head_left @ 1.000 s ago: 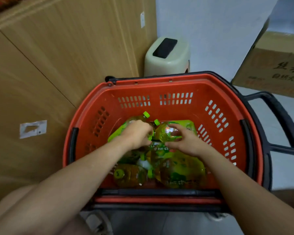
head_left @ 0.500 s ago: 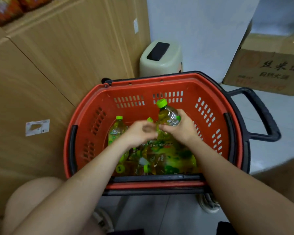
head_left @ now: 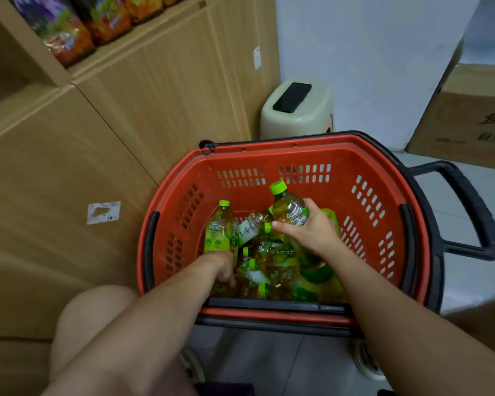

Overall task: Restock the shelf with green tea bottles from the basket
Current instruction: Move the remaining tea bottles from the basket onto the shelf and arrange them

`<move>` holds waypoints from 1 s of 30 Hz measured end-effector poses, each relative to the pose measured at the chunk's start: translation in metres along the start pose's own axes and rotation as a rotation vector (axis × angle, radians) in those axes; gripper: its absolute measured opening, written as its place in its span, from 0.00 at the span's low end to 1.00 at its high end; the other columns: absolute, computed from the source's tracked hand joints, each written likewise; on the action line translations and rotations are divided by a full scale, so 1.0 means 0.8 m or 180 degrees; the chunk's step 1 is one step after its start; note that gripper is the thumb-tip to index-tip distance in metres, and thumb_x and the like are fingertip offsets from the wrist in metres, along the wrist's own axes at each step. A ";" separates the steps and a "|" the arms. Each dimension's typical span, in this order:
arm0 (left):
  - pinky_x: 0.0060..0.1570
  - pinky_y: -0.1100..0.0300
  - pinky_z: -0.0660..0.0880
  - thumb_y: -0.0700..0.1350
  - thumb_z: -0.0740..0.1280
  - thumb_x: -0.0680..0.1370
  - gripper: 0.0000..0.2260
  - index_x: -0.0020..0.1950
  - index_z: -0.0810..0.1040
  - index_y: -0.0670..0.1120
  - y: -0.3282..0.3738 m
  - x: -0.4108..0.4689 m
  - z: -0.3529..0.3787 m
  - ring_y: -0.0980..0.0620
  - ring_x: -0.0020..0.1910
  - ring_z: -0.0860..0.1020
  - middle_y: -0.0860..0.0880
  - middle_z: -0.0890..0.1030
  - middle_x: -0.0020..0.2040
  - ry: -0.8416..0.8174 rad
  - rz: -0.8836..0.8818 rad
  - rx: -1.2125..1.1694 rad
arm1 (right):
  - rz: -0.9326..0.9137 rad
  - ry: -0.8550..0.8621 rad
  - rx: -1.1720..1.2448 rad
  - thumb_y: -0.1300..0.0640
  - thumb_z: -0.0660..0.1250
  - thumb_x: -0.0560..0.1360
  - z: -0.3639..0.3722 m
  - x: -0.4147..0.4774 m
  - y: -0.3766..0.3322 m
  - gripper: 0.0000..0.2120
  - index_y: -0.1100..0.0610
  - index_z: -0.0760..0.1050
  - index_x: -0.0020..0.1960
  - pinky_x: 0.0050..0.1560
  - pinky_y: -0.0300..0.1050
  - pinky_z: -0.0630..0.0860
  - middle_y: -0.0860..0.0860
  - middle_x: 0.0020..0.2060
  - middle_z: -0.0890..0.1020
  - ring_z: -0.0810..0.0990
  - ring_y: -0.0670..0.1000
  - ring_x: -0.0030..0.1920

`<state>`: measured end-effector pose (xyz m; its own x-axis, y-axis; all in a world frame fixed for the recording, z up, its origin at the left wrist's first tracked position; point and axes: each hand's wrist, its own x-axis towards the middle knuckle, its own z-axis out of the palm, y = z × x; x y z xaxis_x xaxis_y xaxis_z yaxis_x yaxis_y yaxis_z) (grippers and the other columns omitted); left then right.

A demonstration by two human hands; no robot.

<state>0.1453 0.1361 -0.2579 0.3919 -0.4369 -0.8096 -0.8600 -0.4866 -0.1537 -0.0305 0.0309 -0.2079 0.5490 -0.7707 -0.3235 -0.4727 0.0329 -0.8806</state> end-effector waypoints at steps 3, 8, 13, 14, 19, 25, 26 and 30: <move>0.46 0.58 0.73 0.43 0.68 0.77 0.17 0.64 0.76 0.39 -0.003 0.000 0.002 0.46 0.59 0.77 0.43 0.77 0.63 -0.0056 -0.0025 -0.0167 | 0.0015 -0.0039 0.0035 0.45 0.75 0.66 0.001 -0.003 -0.002 0.43 0.55 0.57 0.74 0.65 0.54 0.67 0.56 0.69 0.70 0.70 0.58 0.67; 0.55 0.53 0.73 0.48 0.67 0.77 0.24 0.70 0.70 0.39 -0.005 -0.002 0.007 0.43 0.62 0.74 0.42 0.73 0.68 -0.0135 -0.0120 -0.0469 | -0.0027 -0.0115 0.0042 0.42 0.75 0.64 0.004 -0.003 0.000 0.45 0.53 0.58 0.73 0.66 0.57 0.67 0.55 0.68 0.71 0.70 0.59 0.68; 0.62 0.50 0.71 0.52 0.73 0.72 0.34 0.73 0.65 0.41 -0.006 -0.004 0.011 0.42 0.67 0.71 0.44 0.69 0.71 -0.0216 -0.0085 -0.0536 | -0.0001 -0.0398 0.0025 0.38 0.75 0.56 0.006 0.001 -0.001 0.44 0.50 0.64 0.67 0.63 0.57 0.70 0.46 0.57 0.75 0.73 0.53 0.62; 0.62 0.51 0.72 0.51 0.73 0.72 0.33 0.73 0.65 0.40 -0.008 -0.004 0.012 0.42 0.66 0.71 0.43 0.69 0.71 -0.0184 -0.0060 -0.0506 | -0.0029 -0.0463 0.0022 0.37 0.74 0.54 0.008 0.002 0.000 0.43 0.49 0.66 0.65 0.62 0.56 0.71 0.45 0.55 0.76 0.75 0.53 0.60; 0.36 0.60 0.70 0.49 0.73 0.71 0.11 0.50 0.77 0.47 -0.015 -0.010 0.006 0.49 0.44 0.75 0.48 0.77 0.45 0.0289 0.0323 -0.0708 | -0.0201 -0.0666 0.0058 0.38 0.75 0.51 0.017 0.005 0.002 0.40 0.49 0.69 0.60 0.59 0.52 0.73 0.47 0.52 0.80 0.78 0.51 0.55; 0.31 0.61 0.64 0.50 0.73 0.67 0.10 0.43 0.75 0.53 -0.056 -0.061 -0.020 0.52 0.34 0.73 0.55 0.74 0.31 0.1515 0.0606 -0.1246 | -0.0419 -0.0950 -0.0202 0.41 0.77 0.57 0.024 0.004 -0.004 0.38 0.48 0.67 0.63 0.65 0.53 0.69 0.43 0.58 0.76 0.74 0.49 0.61; 0.30 0.61 0.64 0.50 0.73 0.67 0.09 0.43 0.75 0.54 -0.065 -0.072 -0.021 0.52 0.33 0.73 0.53 0.75 0.31 0.1682 0.0646 -0.1361 | -0.0425 -0.0990 -0.0291 0.43 0.77 0.59 0.025 0.003 -0.007 0.43 0.50 0.64 0.68 0.67 0.54 0.66 0.43 0.62 0.73 0.70 0.50 0.65; 0.32 0.58 0.64 0.52 0.72 0.68 0.09 0.44 0.76 0.53 -0.081 -0.128 -0.031 0.51 0.33 0.73 0.52 0.77 0.32 0.2466 0.0853 -0.1577 | -0.0430 -0.1297 -0.0437 0.37 0.79 0.52 0.030 -0.007 -0.041 0.61 0.54 0.54 0.76 0.72 0.54 0.61 0.52 0.73 0.65 0.65 0.54 0.72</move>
<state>0.1693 0.1936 -0.1507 0.4622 -0.8729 -0.1560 -0.7862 -0.4848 0.3832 -0.0013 0.0491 -0.1855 0.8258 -0.4478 -0.3428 -0.4499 -0.1567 -0.8792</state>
